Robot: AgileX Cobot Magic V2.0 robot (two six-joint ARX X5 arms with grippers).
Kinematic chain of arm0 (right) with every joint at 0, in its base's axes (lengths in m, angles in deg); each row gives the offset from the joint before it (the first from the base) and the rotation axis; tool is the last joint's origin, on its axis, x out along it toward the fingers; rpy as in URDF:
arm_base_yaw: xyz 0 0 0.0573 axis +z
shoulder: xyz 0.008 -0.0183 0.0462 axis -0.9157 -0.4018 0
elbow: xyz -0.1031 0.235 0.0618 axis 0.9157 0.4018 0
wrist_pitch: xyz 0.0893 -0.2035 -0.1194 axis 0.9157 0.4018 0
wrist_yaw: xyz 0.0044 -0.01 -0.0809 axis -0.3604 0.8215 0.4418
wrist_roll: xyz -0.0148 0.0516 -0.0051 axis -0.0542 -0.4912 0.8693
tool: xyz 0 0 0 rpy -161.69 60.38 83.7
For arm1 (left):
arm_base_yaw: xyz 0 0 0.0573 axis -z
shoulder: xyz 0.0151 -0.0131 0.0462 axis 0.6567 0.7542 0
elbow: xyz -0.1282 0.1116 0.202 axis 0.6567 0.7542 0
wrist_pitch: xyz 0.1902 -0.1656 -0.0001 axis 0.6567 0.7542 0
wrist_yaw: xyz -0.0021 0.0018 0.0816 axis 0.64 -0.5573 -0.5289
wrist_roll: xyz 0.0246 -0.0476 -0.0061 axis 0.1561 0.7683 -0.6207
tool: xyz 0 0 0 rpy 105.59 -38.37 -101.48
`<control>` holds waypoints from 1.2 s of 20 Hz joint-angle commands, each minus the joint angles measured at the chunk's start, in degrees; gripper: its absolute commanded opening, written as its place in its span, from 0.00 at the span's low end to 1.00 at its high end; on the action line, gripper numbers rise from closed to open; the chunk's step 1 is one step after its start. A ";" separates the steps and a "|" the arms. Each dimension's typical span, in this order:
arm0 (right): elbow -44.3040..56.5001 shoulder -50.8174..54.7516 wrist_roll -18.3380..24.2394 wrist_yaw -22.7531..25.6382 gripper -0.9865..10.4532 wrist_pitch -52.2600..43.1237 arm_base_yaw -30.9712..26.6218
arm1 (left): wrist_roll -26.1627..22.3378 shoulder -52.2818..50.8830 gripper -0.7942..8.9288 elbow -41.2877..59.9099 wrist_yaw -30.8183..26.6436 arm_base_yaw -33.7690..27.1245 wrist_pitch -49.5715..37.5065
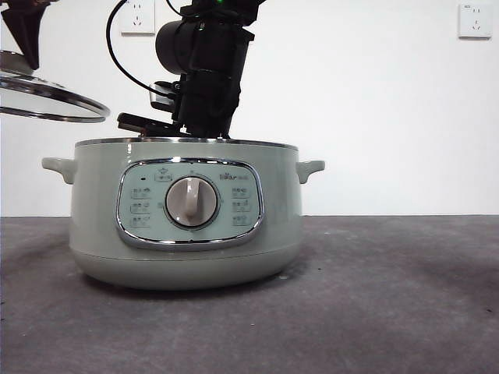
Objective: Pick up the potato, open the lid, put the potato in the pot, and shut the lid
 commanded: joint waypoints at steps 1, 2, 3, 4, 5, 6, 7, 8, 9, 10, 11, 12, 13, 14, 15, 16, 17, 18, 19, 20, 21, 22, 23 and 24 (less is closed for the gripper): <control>-0.26 -0.83 -0.39 0.07 0.57 0.87 0.11 | -0.66 -0.76 0.07 -0.70 0.44 1.22 -1.68; -1.27 -0.83 -0.42 0.09 0.57 1.29 0.11 | -0.66 -0.76 0.07 -0.70 0.42 1.86 -1.70; -3.41 -0.81 -0.33 0.11 0.57 2.43 0.24 | -0.63 -0.74 0.07 -0.70 0.39 2.51 -1.70; -6.73 -0.81 0.59 0.22 0.57 4.72 0.35 | -0.63 -0.74 0.07 -0.70 0.42 3.17 -1.73; -10.73 -0.81 1.40 1.55 0.57 7.85 0.72 | -0.59 -0.74 0.07 -0.70 0.39 3.85 -1.73; -14.80 -0.81 2.67 3.21 0.56 10.95 1.16 | -0.46 -0.74 0.07 -0.70 0.42 4.66 -1.70; -18.10 -0.52 3.72 3.89 0.56 12.31 1.62 | -0.46 -0.74 0.07 -0.68 0.37 5.62 -1.75; -19.32 0.83 3.72 3.91 0.56 12.31 1.79 | -0.44 -0.72 0.07 -0.68 0.17 6.62 -1.79; -19.34 1.77 3.63 2.49 0.56 12.39 1.84 | -0.28 -0.72 0.07 -0.68 0.20 7.54 -1.70; -19.23 3.10 3.67 1.42 0.55 12.41 1.90 | 0.00 -0.72 0.07 -0.68 0.20 8.28 -1.42; -19.23 4.52 3.91 2.10 0.55 12.41 2.29 | -0.02 -0.72 0.07 -0.68 0.24 9.49 -0.74; -19.04 6.29 4.09 2.64 0.48 12.48 2.49 | -0.04 -0.72 0.07 -0.66 0.20 10.99 0.17; -18.32 8.41 4.17 2.69 0.36 12.48 2.51 | -0.04 -0.70 0.07 -0.57 0.20 12.22 0.48; -17.27 10.75 4.61 3.32 0.28 12.48 2.49 | 0.13 -0.70 0.07 -0.57 0.20 13.38 0.63; -15.56 13.16 5.35 4.39 0.23 12.48 2.49 | 1.05 -0.70 0.07 -0.57 0.20 14.25 0.61; -13.09 16.00 5.86 6.32 0.22 12.48 2.47 | 1.55 -0.70 0.07 -0.57 0.20 15.23 0.57; -9.73 19.12 6.08 8.37 0.22 12.48 2.47 | 2.08 -0.70 0.07 -0.57 0.20 16.20 0.48; -5.64 22.56 6.10 9.64 0.22 12.48 2.34 | 2.62 -0.66 0.07 -0.57 0.20 17.14 0.28; -0.68 26.56 6.47 10.14 0.22 12.46 2.03 | 2.84 -0.66 0.07 -0.57 0.20 18.23 0.22; 3.48 29.73 6.58 10.71 0.22 12.46 2.03 | 2.86 -0.66 0.07 -0.57 0.20 19.17 0.13; 8.35 33.44 6.60 11.69 0.22 12.46 2.03 | 3.28 -0.63 0.07 -0.57 0.17 20.35 -0.02; 12.13 36.30 6.67 12.63 0.22 12.46 2.03 | 3.89 -0.63 0.07 -0.57 0.17 21.33 -0.31; 16.35 39.63 6.64 14.05 0.22 12.44 2.03 | 4.07 -0.61 0.07 -0.57 0.17 22.43 -0.68; 19.32 42.03 6.45 14.88 0.22 12.44 2.03 | 4.55 -0.61 0.07 -0.57 0.17 23.23 -0.74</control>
